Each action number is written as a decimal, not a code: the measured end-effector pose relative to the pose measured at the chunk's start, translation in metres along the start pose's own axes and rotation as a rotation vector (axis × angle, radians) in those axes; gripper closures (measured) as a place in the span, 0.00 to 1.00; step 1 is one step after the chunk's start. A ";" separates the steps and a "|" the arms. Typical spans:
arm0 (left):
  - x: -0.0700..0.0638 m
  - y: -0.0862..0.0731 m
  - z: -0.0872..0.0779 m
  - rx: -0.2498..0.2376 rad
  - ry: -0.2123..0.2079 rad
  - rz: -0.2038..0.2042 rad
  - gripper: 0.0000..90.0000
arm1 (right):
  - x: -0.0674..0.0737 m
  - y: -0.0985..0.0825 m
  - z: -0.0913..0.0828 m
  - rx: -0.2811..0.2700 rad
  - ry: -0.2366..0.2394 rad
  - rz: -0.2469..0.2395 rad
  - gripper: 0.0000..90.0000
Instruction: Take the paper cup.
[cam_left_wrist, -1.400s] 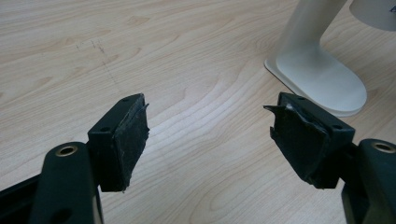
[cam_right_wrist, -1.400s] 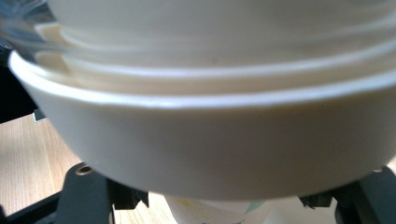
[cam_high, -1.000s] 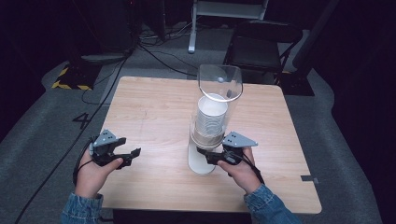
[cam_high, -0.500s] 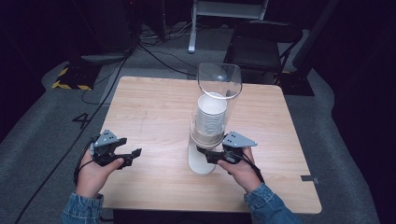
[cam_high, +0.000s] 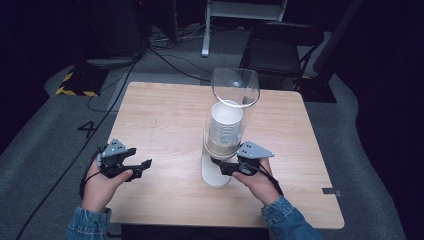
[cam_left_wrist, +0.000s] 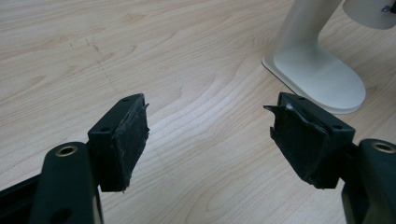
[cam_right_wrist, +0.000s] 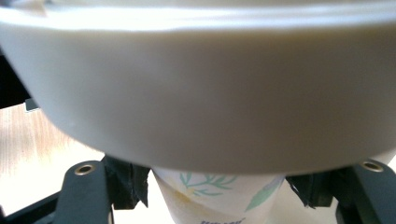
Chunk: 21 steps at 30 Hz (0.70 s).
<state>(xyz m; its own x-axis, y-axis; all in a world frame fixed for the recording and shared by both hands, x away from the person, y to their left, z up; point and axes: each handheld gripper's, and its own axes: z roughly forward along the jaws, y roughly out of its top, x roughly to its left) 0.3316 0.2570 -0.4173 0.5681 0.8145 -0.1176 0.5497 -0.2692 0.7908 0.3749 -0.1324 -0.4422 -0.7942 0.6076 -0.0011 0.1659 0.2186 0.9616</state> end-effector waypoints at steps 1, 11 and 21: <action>0.000 0.000 0.000 0.001 0.001 0.003 0.30 | 0.001 -0.001 0.000 0.008 0.011 0.019 0.36; 0.003 -0.001 0.000 -0.005 0.002 -0.008 0.30 | 0.002 -0.016 0.005 0.086 0.007 0.025 0.36; 0.002 0.001 0.004 0.003 -0.006 -0.004 0.30 | 0.002 -0.025 0.004 0.183 0.011 0.015 0.36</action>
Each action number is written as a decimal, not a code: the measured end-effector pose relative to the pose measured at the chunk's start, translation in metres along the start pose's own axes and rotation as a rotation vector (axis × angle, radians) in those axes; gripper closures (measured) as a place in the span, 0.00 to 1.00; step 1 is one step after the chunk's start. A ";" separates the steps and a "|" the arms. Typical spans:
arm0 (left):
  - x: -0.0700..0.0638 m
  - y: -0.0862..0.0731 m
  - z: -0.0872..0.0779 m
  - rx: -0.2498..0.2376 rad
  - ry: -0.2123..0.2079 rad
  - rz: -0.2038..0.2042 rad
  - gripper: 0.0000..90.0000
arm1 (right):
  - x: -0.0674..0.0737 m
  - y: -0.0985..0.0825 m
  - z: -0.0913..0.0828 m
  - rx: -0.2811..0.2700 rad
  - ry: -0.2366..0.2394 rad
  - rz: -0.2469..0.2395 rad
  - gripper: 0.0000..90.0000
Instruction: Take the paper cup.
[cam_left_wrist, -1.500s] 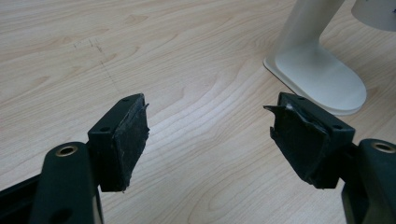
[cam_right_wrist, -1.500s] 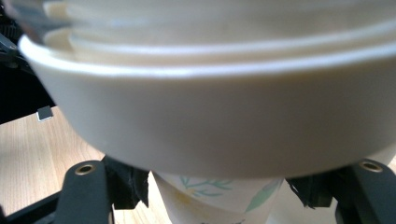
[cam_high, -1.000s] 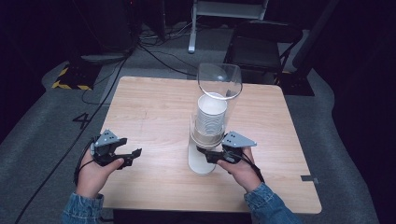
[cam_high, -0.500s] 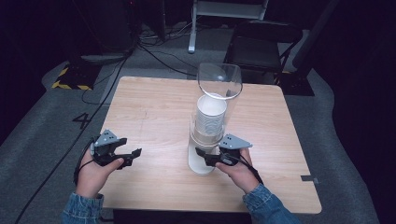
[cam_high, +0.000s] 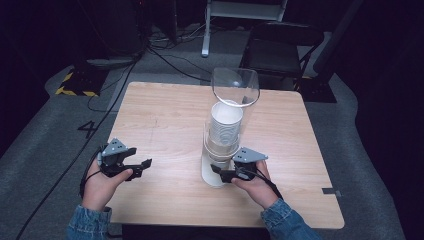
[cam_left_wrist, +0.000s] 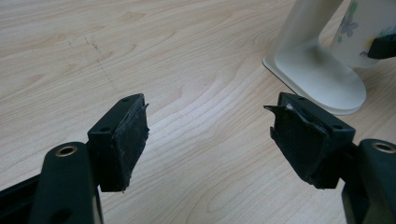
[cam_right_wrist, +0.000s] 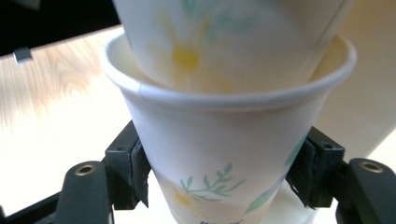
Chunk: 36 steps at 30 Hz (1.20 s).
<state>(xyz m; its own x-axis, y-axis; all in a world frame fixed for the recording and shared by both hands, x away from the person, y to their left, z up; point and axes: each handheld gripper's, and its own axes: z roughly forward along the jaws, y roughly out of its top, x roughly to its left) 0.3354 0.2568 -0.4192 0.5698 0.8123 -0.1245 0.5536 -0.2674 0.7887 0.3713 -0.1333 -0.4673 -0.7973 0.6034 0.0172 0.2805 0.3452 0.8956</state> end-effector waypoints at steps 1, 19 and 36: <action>0.000 0.000 0.001 0.002 -0.003 0.002 0.30 | 0.000 -0.002 0.000 0.019 -0.001 -0.002 0.36; -0.003 0.009 0.012 0.005 -0.032 0.022 0.30 | -0.001 -0.015 -0.013 0.144 -0.041 -0.021 0.35; -0.006 0.024 0.033 0.012 -0.069 0.047 0.29 | -0.016 -0.023 -0.046 0.141 -0.134 0.022 0.35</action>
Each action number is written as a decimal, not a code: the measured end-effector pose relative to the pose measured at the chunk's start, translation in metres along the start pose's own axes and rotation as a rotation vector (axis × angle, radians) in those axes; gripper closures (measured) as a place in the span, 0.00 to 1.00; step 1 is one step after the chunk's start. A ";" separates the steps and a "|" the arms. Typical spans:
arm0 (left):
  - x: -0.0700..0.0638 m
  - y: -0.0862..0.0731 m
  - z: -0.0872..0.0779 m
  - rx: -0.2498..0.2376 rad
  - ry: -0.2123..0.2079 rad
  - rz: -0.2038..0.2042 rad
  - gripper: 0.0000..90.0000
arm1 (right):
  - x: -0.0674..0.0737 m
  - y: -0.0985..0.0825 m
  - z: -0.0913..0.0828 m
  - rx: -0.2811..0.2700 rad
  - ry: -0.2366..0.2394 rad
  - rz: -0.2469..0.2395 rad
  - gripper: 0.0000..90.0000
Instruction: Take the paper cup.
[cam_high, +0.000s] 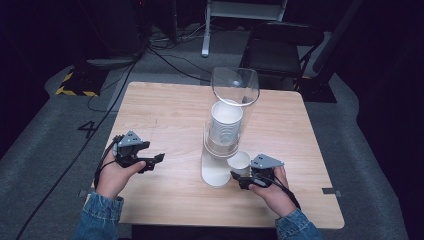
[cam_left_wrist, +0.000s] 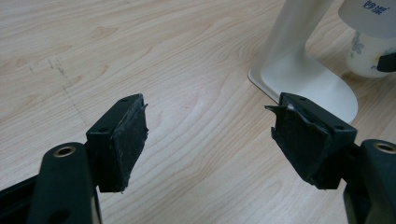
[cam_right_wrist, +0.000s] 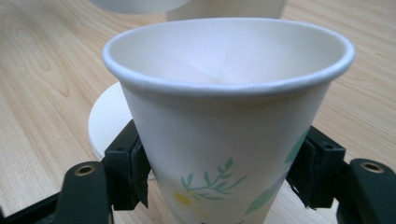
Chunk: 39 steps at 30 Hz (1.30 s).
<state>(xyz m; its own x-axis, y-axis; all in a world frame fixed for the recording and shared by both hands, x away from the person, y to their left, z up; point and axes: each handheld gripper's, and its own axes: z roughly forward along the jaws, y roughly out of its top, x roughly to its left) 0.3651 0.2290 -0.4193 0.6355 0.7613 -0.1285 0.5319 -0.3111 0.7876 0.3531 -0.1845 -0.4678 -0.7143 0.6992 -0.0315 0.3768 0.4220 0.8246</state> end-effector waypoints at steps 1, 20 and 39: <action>0.000 0.001 0.001 0.001 -0.001 -0.001 0.29 | -0.002 0.000 -0.002 -0.006 -0.006 0.006 0.35; 0.003 -0.006 -0.003 0.010 0.022 -0.018 0.29 | -0.047 0.014 -0.039 -0.135 -0.122 0.151 0.35; 0.011 -0.034 -0.025 0.032 0.085 -0.078 0.29 | -0.098 0.029 -0.035 -0.213 -0.261 0.201 0.35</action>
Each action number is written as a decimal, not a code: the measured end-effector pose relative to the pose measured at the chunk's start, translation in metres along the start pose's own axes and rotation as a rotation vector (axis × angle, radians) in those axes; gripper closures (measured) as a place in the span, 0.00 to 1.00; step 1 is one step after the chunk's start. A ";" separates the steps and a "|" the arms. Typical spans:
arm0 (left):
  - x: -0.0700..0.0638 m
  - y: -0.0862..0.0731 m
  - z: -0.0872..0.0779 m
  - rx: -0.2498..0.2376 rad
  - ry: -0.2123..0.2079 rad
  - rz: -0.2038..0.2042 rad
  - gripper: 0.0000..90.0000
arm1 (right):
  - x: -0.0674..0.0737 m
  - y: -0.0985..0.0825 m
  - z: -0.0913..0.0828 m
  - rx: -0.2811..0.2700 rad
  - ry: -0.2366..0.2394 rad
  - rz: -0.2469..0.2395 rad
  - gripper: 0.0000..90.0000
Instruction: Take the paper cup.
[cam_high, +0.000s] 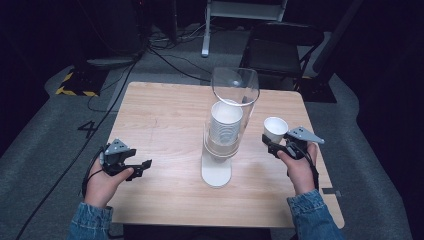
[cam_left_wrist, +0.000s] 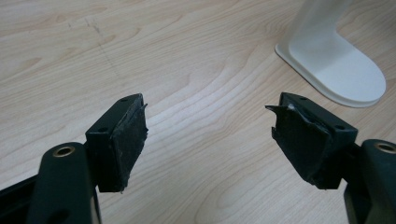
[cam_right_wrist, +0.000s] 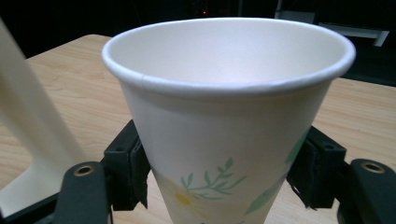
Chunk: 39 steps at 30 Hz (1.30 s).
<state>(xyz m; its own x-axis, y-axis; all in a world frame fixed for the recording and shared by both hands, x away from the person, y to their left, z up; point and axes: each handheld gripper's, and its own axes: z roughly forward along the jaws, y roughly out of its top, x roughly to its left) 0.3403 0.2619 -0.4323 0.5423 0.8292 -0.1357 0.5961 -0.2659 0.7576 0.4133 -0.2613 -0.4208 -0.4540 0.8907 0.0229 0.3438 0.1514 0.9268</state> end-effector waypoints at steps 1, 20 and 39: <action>0.001 -0.001 -0.001 0.002 0.003 -0.002 0.29 | -0.001 0.000 0.002 -0.001 -0.003 0.000 0.35; 0.005 -0.016 -0.006 0.023 0.020 -0.036 0.29 | -0.026 -0.011 0.040 0.063 -0.105 0.009 0.34; 0.004 -0.013 -0.004 0.022 0.010 -0.027 0.29 | -0.028 -0.040 0.062 0.151 -0.089 0.008 0.33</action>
<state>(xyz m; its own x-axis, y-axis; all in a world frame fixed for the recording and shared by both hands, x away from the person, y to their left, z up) 0.3319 0.2706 -0.4403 0.5200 0.8409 -0.1501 0.6235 -0.2536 0.7395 0.4631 -0.2664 -0.4820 -0.3786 0.9255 -0.0090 0.4701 0.2006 0.8595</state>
